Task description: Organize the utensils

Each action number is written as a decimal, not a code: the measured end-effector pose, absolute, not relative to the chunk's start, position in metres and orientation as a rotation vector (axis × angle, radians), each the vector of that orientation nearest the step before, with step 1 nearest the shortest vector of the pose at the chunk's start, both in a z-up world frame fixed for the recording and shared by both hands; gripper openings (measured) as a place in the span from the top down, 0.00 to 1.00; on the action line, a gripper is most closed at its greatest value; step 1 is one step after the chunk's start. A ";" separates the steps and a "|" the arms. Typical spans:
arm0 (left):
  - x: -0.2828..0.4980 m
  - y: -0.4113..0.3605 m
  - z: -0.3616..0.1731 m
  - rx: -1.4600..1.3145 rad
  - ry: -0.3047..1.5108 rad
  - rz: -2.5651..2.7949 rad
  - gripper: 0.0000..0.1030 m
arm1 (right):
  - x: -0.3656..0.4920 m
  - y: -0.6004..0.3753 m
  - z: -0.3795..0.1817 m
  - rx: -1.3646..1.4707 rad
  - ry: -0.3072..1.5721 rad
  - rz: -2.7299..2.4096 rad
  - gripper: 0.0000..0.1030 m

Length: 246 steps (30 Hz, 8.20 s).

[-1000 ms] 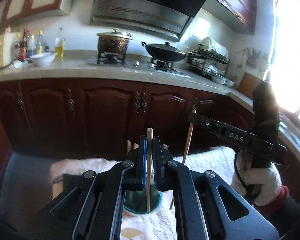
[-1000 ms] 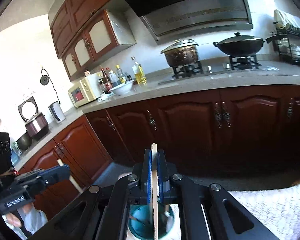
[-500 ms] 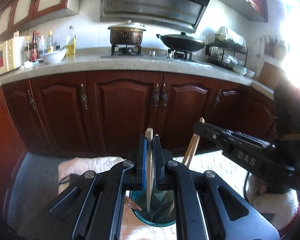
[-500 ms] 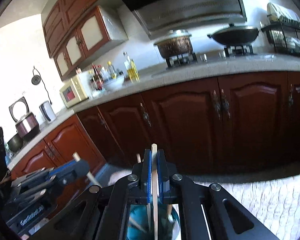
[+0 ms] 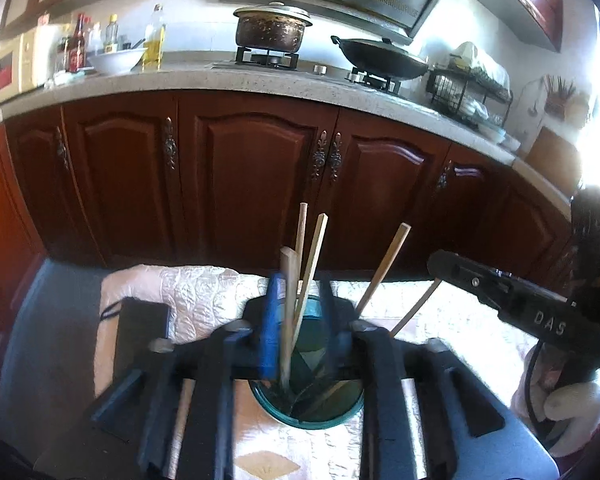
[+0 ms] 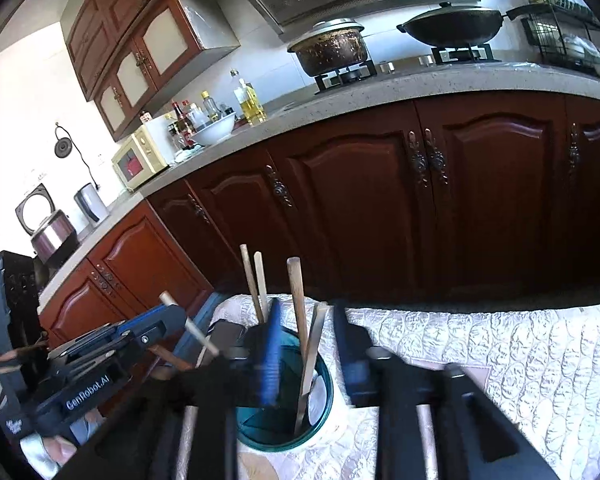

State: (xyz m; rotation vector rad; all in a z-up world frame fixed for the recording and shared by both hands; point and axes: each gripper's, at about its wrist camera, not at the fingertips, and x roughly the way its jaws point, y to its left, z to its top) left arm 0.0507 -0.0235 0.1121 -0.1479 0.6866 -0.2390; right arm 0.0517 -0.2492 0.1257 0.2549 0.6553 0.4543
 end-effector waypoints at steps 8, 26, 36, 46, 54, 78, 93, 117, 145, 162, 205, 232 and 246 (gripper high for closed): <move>0.028 -0.024 0.125 -0.150 0.670 -0.244 0.53 | 0.031 -0.259 0.125 0.235 0.663 0.465 0.70; -0.016 -0.083 0.082 -0.109 0.751 -0.224 0.51 | -0.035 -0.290 0.090 0.101 0.697 0.301 0.64; -0.017 -0.125 0.047 -0.031 0.804 -0.251 0.51 | -0.055 -0.347 0.073 0.110 0.749 0.190 0.62; -0.013 -0.151 0.032 0.000 0.828 -0.291 0.51 | -0.067 -0.390 0.054 0.133 0.808 0.108 0.61; -0.010 -0.162 0.022 0.001 0.849 -0.308 0.51 | -0.068 -0.405 0.041 0.144 0.831 0.072 0.61; 0.008 -0.206 -0.031 -0.025 1.071 -0.501 0.51 | -0.025 -0.453 -0.059 0.318 0.995 0.158 0.72; 0.065 -0.292 -0.064 0.022 1.162 -0.578 0.51 | -0.058 -0.478 -0.067 0.352 0.978 0.211 0.98; 0.029 -0.192 0.022 -0.027 0.973 -0.593 0.95 | -0.064 -0.441 0.007 0.288 0.831 0.285 0.99; -0.025 -0.080 0.096 -0.136 0.815 -0.495 0.96 | -0.065 -0.355 0.073 0.159 0.746 0.402 0.99; -0.018 -0.005 0.182 -0.266 0.669 -0.445 0.96 | -0.039 -0.306 0.126 0.129 0.650 0.484 0.99; 0.053 -0.023 0.101 -0.150 0.644 -0.160 0.96 | 0.014 -0.186 0.050 -0.102 0.750 0.456 0.98; -0.030 -0.024 0.094 -0.085 0.695 -0.104 0.53 | -0.055 -0.229 0.092 0.003 0.629 0.389 0.61; -0.044 -0.031 0.072 -0.052 0.708 -0.022 0.53 | -0.057 -0.228 0.079 0.022 0.672 0.309 0.56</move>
